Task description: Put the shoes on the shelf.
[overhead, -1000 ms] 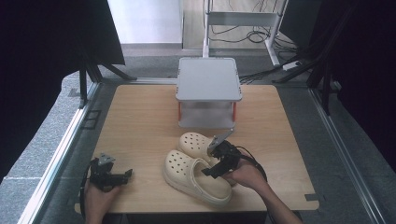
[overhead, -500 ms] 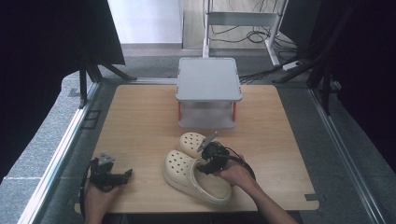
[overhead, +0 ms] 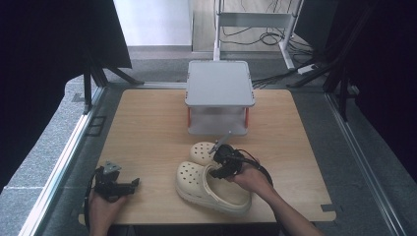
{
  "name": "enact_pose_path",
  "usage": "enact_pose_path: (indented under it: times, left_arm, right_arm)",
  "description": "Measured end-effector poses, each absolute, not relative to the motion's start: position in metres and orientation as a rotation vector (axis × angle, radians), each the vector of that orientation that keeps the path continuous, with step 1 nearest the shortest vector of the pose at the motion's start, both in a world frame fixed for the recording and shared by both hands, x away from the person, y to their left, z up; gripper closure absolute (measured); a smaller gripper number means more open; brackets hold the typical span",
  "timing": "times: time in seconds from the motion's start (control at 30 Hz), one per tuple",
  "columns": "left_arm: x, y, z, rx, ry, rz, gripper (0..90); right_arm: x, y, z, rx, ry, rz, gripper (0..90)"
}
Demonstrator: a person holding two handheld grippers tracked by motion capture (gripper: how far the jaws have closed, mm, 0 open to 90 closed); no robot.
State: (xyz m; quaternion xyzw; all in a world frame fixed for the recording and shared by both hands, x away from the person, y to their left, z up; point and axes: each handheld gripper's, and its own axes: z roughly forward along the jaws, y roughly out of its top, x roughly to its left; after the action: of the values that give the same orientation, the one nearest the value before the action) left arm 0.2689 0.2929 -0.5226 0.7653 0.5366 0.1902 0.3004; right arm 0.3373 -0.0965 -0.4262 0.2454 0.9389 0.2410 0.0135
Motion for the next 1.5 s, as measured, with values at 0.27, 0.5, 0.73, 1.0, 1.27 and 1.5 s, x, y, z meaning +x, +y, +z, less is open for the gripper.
enact_pose_path:
  times: [0.27, 0.5, 0.73, 1.0, 1.27, 1.5]
  left_arm:
    - [0.269, 0.293, -0.523, 2.031, 1.425, 0.504, 3.3]
    - [0.269, 0.293, -0.523, 2.028, 1.428, 0.5, 3.3]
    - [0.269, 0.293, -0.523, 2.026, 1.427, 0.502, 3.3]
    - [0.269, 0.293, -0.522, 2.028, 1.427, 0.5, 3.3]
    - [0.269, 0.293, -0.522, 2.028, 1.426, 0.501, 3.3]
    - [0.269, 0.293, -0.522, 2.029, 1.427, 0.494, 3.3]
  right_arm:
    - [0.338, -0.106, -0.393, 0.791, 2.917, 0.763, 63.8]
    - [0.341, -0.112, -0.367, 0.823, 2.91, 0.776, 63.8]
    - [0.346, -0.118, -0.335, 0.857, 2.862, 0.798, 63.8]
    - [0.356, -0.123, -0.302, 0.915, 2.807, 0.836, 63.8]
    - [0.372, -0.124, -0.277, 0.989, 2.725, 0.824, 63.7]
    - [0.388, -0.123, -0.262, 1.054, 2.664, 0.841, 63.9]
